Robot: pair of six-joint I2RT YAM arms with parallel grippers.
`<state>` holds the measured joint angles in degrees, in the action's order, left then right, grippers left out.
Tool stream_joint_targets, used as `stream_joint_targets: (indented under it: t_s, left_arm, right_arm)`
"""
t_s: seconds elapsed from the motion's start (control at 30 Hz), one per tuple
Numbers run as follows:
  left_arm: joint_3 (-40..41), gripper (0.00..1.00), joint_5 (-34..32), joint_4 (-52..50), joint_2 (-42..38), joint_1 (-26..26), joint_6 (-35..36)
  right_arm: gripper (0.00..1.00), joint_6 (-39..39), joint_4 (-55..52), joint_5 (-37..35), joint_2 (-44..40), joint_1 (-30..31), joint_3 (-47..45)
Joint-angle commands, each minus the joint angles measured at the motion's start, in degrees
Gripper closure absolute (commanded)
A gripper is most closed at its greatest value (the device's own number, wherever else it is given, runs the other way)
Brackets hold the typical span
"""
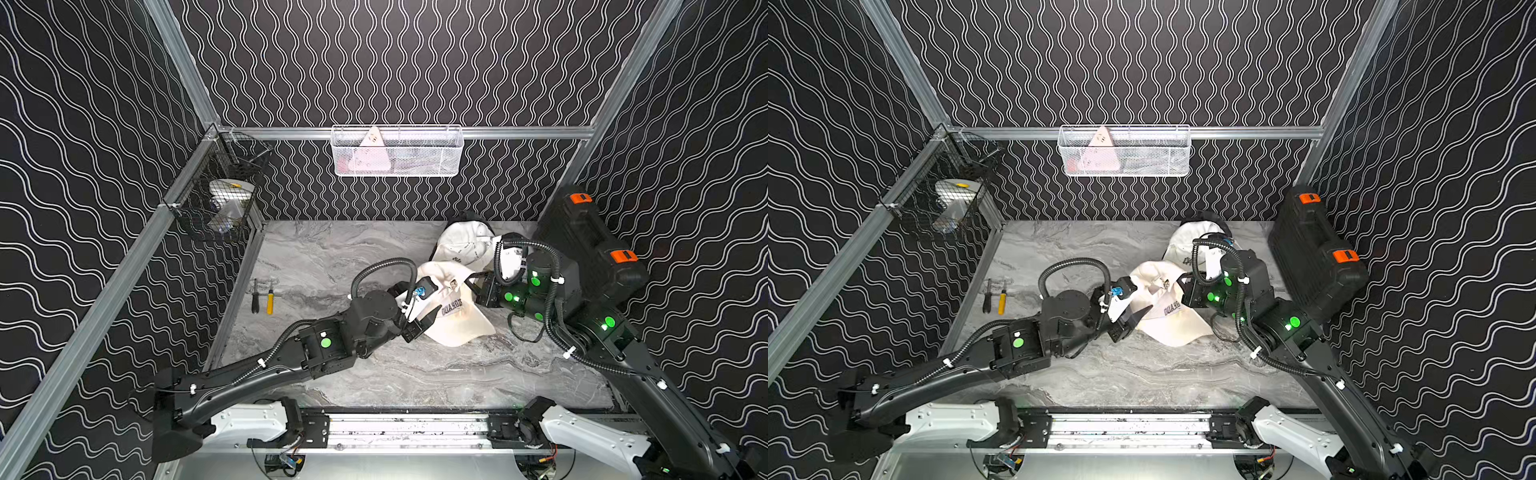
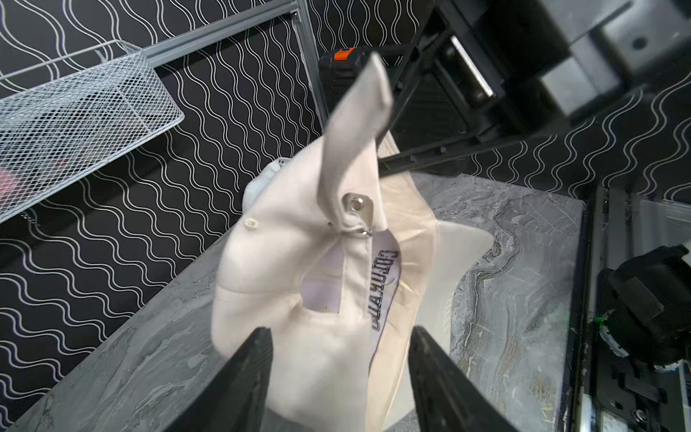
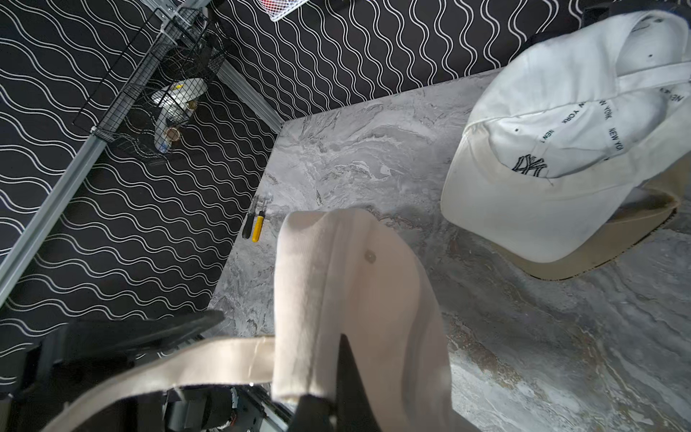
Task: Open the adjustable buckle of the baseball cap
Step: Pull the adjustable strap on the baseball cap.
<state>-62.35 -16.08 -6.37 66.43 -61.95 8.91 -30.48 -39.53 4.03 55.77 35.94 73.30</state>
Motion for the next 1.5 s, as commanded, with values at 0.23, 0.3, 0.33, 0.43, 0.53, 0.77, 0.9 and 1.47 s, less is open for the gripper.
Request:
stream_joint_targets:
  t_s: [0.23, 0.3, 0.33, 0.43, 0.53, 0.77, 0.9, 1.47]
  left_arm:
    - [2.3, 0.33, -4.4, 11.7, 1.7, -0.4, 3.7]
    - [1.9, 0.33, -4.1, 11.7, 2.4, -0.4, 3.9]
    - [1.6, 0.33, -4.0, 11.7, 2.9, -0.4, 3.9]
    - [1.8, 0.33, -3.7, 12.8, 3.6, -0.5, 4.0]
    - [1.5, 0.34, -3.0, 12.8, 4.3, -0.4, 3.8]
    - [0.9, 0.42, -2.1, 12.8, 5.4, -0.4, 3.2]
    - [0.6, 0.56, -1.3, 12.4, 5.4, -0.4, 2.9]
    - [-0.4, 0.88, 2.8, 7.7, 3.8, -0.4, 1.6]
  right_arm:
    - [1.00, -1.2, 2.2, 6.4, 0.3, 0.1, 0.3]
    - [1.00, -1.4, 2.2, 6.9, 0.2, 0.1, 0.3]
    - [1.00, -1.5, 2.3, 7.1, 0.2, 0.0, 0.3]
    - [1.00, -1.7, 2.4, 7.4, -0.1, 0.0, 0.4]
    - [1.00, -1.8, 2.4, 7.7, -0.2, 0.1, 0.4]
    - [1.00, -2.0, 2.5, 7.7, -0.6, 0.1, 0.5]
    - [1.00, -1.8, 2.4, 6.9, -0.9, 0.0, 0.4]
    - [1.00, -1.2, 1.4, 2.6, -1.3, 0.0, 0.3]
